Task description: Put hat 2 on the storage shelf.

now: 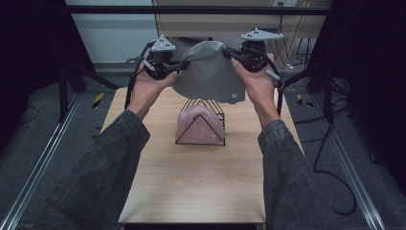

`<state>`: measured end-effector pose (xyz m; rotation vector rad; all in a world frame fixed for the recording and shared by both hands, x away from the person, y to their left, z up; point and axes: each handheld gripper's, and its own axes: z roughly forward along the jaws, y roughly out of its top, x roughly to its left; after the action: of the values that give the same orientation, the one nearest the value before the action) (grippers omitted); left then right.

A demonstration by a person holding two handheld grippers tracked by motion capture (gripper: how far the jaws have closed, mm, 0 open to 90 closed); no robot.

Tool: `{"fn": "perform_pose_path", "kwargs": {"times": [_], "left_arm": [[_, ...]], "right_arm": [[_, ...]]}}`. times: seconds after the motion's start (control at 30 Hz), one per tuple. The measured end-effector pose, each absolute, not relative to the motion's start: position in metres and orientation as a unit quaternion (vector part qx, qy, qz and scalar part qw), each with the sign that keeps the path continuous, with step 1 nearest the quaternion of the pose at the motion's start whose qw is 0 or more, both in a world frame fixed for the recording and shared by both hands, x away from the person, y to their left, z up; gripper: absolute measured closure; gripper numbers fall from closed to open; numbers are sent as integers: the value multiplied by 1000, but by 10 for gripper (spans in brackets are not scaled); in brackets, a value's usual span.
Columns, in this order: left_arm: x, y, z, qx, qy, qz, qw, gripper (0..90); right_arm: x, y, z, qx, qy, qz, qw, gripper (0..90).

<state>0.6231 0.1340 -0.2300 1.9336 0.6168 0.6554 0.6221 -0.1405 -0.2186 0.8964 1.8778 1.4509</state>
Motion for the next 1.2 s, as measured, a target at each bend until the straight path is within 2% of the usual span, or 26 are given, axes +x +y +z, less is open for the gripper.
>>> {"fn": "perform_pose_path", "kwargs": {"times": [0.33, 1.2], "left_arm": [[634, 130, -250, 794, 265, 263, 479, 871], [627, 136, -273, 817, 275, 251, 440, 872]], "right_arm": [[632, -140, -237, 345, 714, 537, 288, 863], [625, -131, -268, 338, 743, 514, 263, 862]]}}
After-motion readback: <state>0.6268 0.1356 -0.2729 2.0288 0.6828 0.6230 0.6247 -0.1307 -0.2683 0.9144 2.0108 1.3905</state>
